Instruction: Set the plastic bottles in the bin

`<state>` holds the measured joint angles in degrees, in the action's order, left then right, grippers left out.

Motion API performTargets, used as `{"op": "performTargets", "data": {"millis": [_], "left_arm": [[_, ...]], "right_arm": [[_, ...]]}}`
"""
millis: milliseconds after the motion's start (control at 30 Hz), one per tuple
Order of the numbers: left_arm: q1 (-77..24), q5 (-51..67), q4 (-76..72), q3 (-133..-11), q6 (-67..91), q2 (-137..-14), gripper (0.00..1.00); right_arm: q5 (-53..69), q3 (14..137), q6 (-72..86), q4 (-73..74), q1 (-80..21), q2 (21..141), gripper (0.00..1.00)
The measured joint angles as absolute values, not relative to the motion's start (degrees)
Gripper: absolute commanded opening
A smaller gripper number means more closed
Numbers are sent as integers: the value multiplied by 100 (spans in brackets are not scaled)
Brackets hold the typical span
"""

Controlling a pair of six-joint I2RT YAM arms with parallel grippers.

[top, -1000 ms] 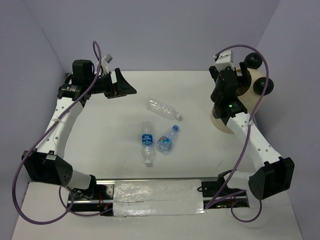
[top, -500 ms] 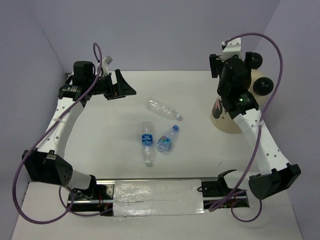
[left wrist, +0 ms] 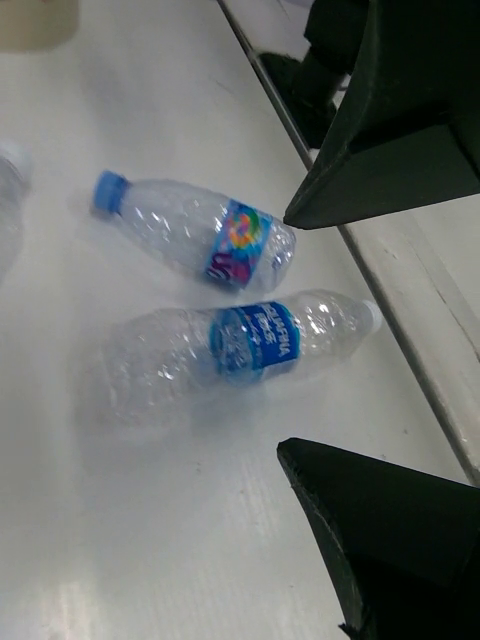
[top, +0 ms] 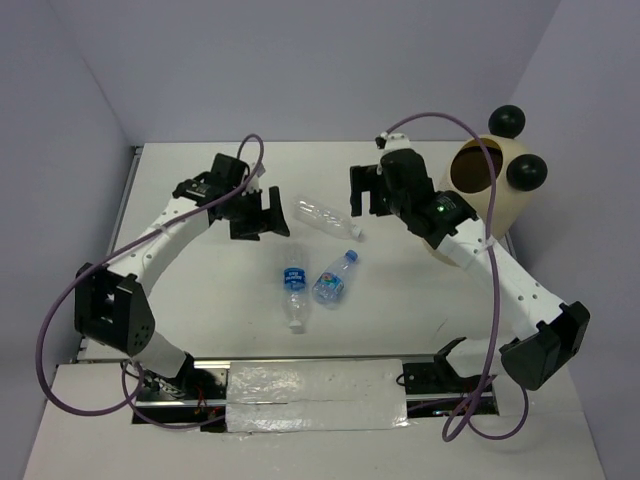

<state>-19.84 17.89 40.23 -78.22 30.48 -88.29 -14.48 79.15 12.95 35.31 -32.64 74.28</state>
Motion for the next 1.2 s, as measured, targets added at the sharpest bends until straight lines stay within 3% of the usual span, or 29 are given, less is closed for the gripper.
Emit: {"op": "performTargets", "data": {"millis": [233, 667, 767, 1033, 1200], "left_arm": [[-2598, 1481, 3815, -6875, 3332, -9054, 100], [-3343, 386, 3437, -6893, 4012, -9933, 99], [-3343, 172, 3404, -6890, 4080, -10051, 96], [-3387, -235, 3326, -6895, 3931, -10254, 71], [-3328, -246, 3577, -7190, 3448, -10184, 66]], "right_arm": [[-1166, 7570, 1793, 3754, -3264, 7400, 100], [-1131, 7732, 1865, 3728, -3264, 7391, 100], [-1131, 7732, 1865, 3728, -3264, 7389, 100], [-1131, 7806, 1876, 3785, -3264, 7384, 100], [-1094, 8143, 1883, 3898, -3264, 7387, 100]]}}
